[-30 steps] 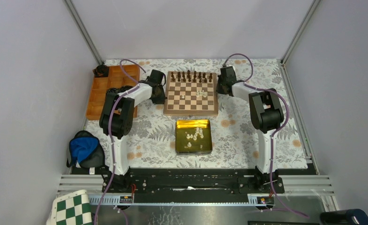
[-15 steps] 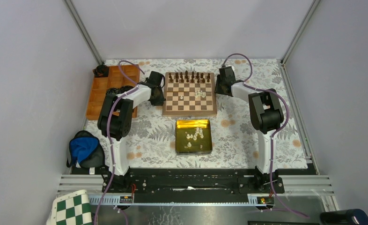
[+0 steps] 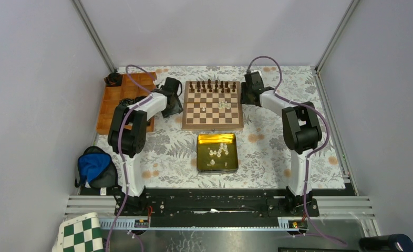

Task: Set up the chess pieces on the board
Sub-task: Adjust the chessboard at the center of the board, then pick up the chess piece from the chessboard.

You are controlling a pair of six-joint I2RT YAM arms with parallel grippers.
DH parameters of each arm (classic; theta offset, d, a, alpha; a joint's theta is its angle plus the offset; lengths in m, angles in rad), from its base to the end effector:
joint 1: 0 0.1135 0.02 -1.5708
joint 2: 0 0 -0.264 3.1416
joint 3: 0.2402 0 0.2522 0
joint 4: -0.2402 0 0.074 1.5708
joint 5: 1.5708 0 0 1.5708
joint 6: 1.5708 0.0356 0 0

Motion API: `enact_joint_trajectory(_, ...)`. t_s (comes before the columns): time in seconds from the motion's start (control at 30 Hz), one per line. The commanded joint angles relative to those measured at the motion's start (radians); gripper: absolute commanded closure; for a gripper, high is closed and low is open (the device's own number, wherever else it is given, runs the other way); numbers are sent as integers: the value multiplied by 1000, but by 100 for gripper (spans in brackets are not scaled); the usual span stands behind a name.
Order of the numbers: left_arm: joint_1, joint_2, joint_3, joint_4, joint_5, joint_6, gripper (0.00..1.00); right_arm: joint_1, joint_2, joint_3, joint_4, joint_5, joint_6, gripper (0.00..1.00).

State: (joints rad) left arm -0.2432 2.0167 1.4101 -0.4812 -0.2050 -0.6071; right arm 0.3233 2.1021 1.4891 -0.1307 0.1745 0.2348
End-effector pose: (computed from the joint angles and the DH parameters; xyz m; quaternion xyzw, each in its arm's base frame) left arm 0.4093 -0.0941 0.1649 -0.1988 0.9455 -0.0076 0.2577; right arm 0.4466 0.1431 0.1754 -0.0054 0.9129 0.0336 0.4068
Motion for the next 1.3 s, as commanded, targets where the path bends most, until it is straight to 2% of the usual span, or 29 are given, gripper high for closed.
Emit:
enact_joint_trajectory(0.0,41,-66,35,-31,-98,-30,38,13,-127,51,-5,32,-43,50)
enact_joint_trajectory(0.07,53,-80,35,-32,-103,-36,34,14,-145,55,-11,18,-48,48)
enact_joint_trajectory(0.1,58,-86,35,-33,-104,-41,22,14,-151,56,-16,5,-48,48)
enact_joint_trajectory(0.13,62,-94,31,-31,-103,-46,4,14,-159,57,-18,-8,-48,47)
enact_joint_trajectory(0.17,65,-102,30,-29,-102,-49,1,15,-165,56,-18,-22,-49,46)
enact_joint_trajectory(0.47,66,-126,32,-13,-92,-51,1,20,-195,13,-1,-195,-51,39)
enact_joint_trajectory(0.6,53,-137,28,-2,-96,-42,1,35,-181,13,-5,-255,-53,39)
enact_joint_trajectory(1.0,16,-153,38,1,-109,-17,1,110,-119,60,-46,-254,-53,44)
enact_joint_trajectory(1.27,17,-183,9,28,-91,-1,2,121,-105,36,-46,-223,-48,47)
